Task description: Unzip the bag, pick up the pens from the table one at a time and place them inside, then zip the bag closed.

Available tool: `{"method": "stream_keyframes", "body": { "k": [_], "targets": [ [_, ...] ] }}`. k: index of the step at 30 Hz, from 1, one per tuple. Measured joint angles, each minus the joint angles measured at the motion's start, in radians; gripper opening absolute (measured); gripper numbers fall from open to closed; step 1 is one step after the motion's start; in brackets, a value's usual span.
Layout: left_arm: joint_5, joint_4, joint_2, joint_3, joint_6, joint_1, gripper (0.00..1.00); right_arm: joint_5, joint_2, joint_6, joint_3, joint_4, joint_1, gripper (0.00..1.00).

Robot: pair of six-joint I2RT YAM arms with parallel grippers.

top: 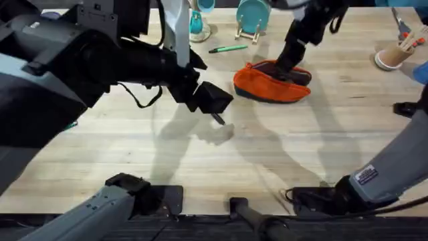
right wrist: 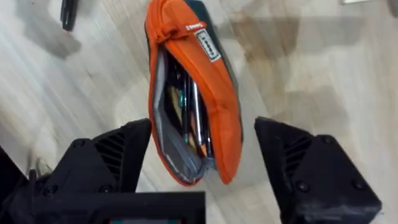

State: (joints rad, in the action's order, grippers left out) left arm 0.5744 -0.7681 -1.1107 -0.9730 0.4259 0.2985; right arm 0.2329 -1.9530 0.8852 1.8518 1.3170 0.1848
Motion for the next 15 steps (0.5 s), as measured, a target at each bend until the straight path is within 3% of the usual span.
{"method": "stream_keyframes", "body": {
  "k": [7, 15],
  "targets": [
    [-0.011, 0.0, 0.0, 0.0, 0.0, 0.0, 0.994, -0.001, 0.0, -0.045, 0.132, 0.005, 0.0, 0.996],
    [-0.018, 0.0, 0.0, 0.0, 0.0, 0.0, 0.994, 0.032, 0.0, -0.067, 0.142, -0.155, 0.03, 0.996]
  ]
}}
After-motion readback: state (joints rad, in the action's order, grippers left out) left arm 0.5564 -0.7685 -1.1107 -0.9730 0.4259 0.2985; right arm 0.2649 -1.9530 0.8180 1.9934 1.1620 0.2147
